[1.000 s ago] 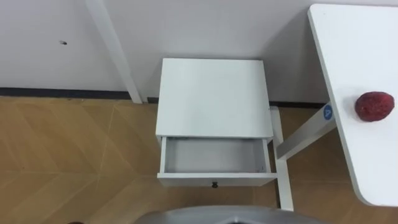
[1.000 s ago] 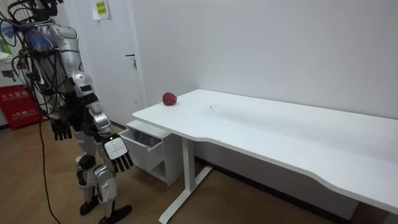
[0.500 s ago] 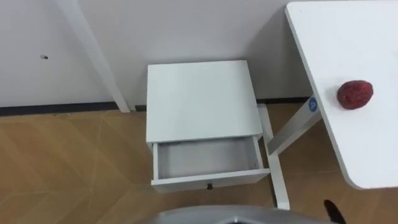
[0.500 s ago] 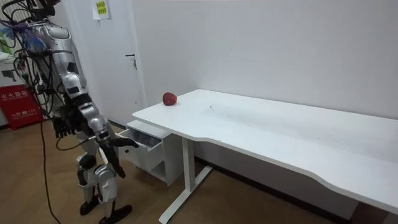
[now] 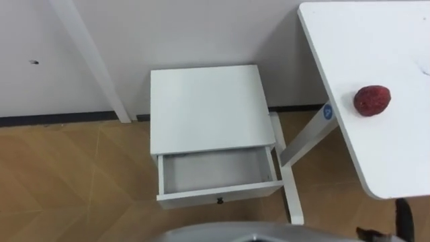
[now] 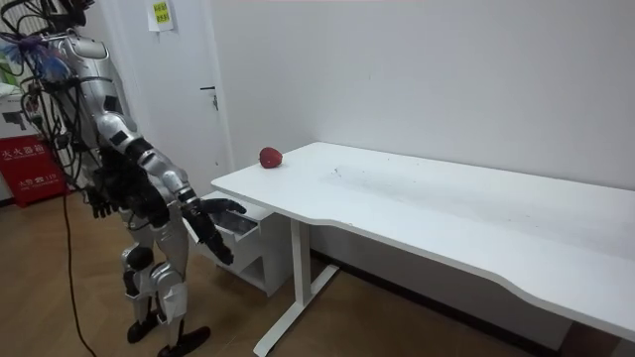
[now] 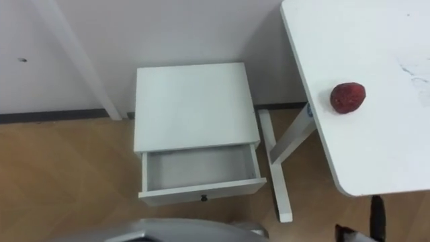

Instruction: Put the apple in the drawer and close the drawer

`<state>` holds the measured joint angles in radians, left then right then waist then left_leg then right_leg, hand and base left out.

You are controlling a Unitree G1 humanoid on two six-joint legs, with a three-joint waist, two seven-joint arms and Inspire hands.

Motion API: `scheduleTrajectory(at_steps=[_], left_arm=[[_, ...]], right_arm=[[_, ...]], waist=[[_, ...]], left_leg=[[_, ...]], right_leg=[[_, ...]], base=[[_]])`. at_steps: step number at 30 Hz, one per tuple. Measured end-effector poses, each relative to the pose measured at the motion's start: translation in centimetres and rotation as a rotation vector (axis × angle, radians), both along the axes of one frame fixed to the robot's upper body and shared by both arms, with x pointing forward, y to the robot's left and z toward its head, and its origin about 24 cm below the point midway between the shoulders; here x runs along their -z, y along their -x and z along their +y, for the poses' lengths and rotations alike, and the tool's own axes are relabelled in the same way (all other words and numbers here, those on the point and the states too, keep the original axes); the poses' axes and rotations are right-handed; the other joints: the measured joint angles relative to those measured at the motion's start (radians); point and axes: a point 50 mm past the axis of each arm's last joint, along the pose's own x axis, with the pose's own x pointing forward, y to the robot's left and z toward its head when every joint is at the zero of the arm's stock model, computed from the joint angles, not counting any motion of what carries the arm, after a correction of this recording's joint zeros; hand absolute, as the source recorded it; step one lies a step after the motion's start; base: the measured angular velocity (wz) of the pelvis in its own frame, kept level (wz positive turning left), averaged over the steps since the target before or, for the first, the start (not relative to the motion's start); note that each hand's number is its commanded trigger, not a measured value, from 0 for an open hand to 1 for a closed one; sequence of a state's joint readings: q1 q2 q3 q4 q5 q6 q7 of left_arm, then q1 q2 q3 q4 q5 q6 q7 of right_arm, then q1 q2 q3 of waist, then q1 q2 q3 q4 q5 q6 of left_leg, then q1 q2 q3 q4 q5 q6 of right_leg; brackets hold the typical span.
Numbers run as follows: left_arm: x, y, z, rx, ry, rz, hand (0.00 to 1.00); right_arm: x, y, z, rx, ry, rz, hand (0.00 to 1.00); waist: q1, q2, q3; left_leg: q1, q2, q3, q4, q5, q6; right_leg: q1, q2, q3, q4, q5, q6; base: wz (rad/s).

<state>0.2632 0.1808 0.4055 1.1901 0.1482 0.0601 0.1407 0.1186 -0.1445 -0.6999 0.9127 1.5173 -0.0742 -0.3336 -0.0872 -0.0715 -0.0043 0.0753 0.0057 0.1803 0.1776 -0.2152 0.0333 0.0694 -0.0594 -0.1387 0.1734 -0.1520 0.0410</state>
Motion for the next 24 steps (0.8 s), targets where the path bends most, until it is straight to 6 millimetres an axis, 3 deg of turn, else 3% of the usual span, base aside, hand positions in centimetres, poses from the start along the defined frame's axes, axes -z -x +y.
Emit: scheduleTrajectory(at_steps=[6, 9, 12, 14, 17, 20, 24], left_arm=[[-0.1, -0.1, 0.1, 0.019, -0.008, 0.001, 0.00], [-0.2, -0.3, 0.3, 0.027, -0.019, -0.021, 0.00], [-0.3, -1.0, 0.4, 0.038, -0.029, -0.056, 0.00], [-0.3, -1.5, 0.4, 0.062, -0.033, -0.069, 0.00], [-0.3, -1.6, 0.4, 0.094, -0.036, -0.066, 0.00], [-0.2, -1.6, 0.0, 0.149, -0.026, -0.049, 0.00], [0.0, -2.4, -0.6, 0.227, -0.006, -0.046, 0.00]], right_arm=[[-2.5, -1.5, -2.5, 0.110, 0.045, -0.011, 0.00], [-4.7, -2.6, -4.0, 0.117, 0.127, -0.004, 0.00], [-7.8, -4.0, -6.1, 0.086, 0.276, 0.040, 0.00], [-11.2, -5.5, -7.0, 0.035, 0.447, 0.062, 0.00], [-14.5, -5.9, -7.9, 0.004, 0.652, 0.166, 0.00], [-16.4, -7.2, -7.5, -0.073, 0.815, 0.283, 0.00], [-16.8, -8.7, -6.4, -0.188, 0.941, 0.369, 0.00]], waist=[[-0.010, 0.008, 0.0038], [-0.021, 0.012, 0.0067], [-0.029, 0.020, 0.0073], [-0.029, 0.024, 0.0073], [-0.016, 0.021, 0.0053], [-0.004, 0.023, 0.0050], [0.017, 0.022, 0.0039]], left_leg=[[0.004, 0.000, 0.007, -0.010, 0.000, 0.000], [-0.006, 0.000, 0.001, -0.011, 0.000, 0.000], [-0.019, 0.000, 0.003, -0.009, 0.001, 0.000], [-0.031, 0.001, 0.006, -0.010, 0.002, -0.001], [-0.031, 0.002, 0.006, -0.008, 0.002, -0.002], [-0.032, 0.001, 0.006, -0.009, 0.002, -0.002], [-0.031, 0.001, 0.009, -0.011, 0.002, -0.002]], right_leg=[[-0.004, 0.002, 0.007, 0.000, 0.000, 0.000], [-0.011, 0.001, 0.000, 0.000, 0.000, 0.000], [-0.024, 0.001, 0.000, 0.001, 0.000, 0.000], [-0.038, 0.003, 0.002, 0.002, 0.000, 0.000], [-0.040, 0.004, 0.000, 0.001, 0.000, 0.000], [-0.043, 0.004, 0.002, 0.001, 0.000, 0.000], [-0.046, 0.004, 0.007, 0.001, 0.000, 0.000]], base=[[-0.03], [0.03], [0.00], [0.00], [0.00], [-0.03], [-0.01]])
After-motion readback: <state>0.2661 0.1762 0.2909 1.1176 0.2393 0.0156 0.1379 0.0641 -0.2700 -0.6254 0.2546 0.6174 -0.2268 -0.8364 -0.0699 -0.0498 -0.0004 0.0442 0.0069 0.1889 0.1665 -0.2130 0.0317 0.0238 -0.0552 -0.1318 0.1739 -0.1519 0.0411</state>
